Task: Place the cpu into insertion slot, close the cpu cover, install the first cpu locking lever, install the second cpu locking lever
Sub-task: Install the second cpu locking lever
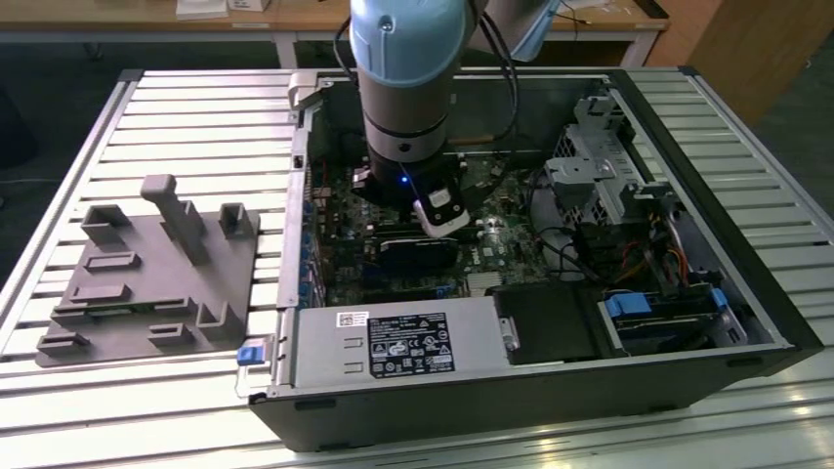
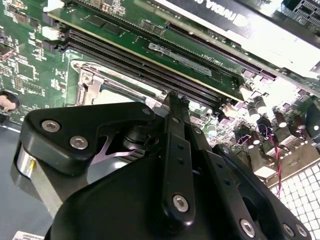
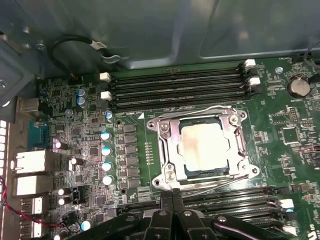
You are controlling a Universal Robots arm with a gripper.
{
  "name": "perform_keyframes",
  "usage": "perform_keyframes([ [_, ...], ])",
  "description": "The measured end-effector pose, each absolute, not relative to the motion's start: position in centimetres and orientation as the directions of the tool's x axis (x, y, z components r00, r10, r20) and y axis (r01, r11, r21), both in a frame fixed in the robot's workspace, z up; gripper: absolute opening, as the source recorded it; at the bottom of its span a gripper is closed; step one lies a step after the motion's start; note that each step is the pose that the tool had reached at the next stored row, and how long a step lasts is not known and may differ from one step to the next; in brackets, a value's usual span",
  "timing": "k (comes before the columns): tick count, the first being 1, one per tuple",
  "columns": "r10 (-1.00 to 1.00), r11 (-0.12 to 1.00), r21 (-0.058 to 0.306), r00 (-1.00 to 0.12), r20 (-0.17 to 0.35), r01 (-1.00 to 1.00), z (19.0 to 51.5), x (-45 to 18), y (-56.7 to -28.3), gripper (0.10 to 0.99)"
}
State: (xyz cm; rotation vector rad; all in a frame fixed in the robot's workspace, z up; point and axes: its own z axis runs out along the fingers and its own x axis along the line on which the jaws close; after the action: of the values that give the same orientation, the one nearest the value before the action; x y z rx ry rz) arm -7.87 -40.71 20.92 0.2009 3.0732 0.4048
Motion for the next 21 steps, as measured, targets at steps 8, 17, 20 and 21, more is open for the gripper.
perform_keyframes([
  [8, 0.133, 0.952, 0.279, -0.991, -0.015, 0.123, 20.3, -7.9, -40.7, 0.106],
  [17, 0.133, 0.95, 0.285, -0.991, -0.015, 0.123, 19.8, -8.0, -40.7, 0.106],
  [20, 0.133, 0.95, 0.285, -0.991, -0.014, 0.123, 19.7, -8.1, -40.7, 0.106],
  [21, 0.133, 0.95, 0.285, -0.991, -0.015, 0.123, 19.7, -8.1, -40.7, 0.106],
])
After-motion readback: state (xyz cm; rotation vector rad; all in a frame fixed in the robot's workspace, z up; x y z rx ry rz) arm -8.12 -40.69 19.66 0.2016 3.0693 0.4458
